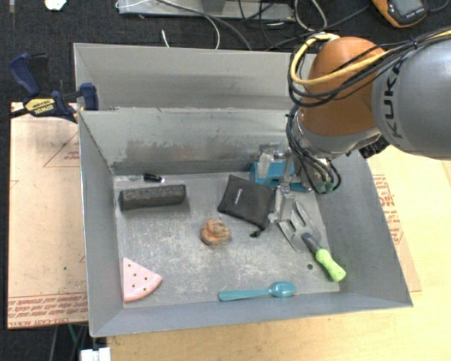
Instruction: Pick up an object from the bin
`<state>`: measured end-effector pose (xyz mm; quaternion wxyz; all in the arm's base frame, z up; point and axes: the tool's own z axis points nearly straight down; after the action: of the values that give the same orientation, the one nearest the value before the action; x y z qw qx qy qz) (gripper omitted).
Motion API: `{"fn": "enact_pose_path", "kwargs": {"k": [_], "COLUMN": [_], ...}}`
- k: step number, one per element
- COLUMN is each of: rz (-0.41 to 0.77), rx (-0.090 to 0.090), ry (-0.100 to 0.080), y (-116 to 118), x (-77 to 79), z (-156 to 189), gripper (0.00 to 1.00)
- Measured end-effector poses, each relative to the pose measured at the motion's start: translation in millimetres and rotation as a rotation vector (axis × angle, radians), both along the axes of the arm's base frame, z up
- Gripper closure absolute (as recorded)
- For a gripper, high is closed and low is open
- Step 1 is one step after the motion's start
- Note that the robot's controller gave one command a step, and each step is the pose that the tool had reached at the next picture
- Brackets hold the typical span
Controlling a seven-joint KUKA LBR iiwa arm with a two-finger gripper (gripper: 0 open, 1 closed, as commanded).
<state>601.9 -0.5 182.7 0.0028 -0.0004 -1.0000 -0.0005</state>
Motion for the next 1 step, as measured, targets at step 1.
{"fn": "enact_pose_path", "kwargs": {"k": [1], "rz": [0.000], "rx": [0.000], "ry": [-0.007], "y": [0.0], "x": [1.3], "z": [5.1], "gripper": [0.00]}}
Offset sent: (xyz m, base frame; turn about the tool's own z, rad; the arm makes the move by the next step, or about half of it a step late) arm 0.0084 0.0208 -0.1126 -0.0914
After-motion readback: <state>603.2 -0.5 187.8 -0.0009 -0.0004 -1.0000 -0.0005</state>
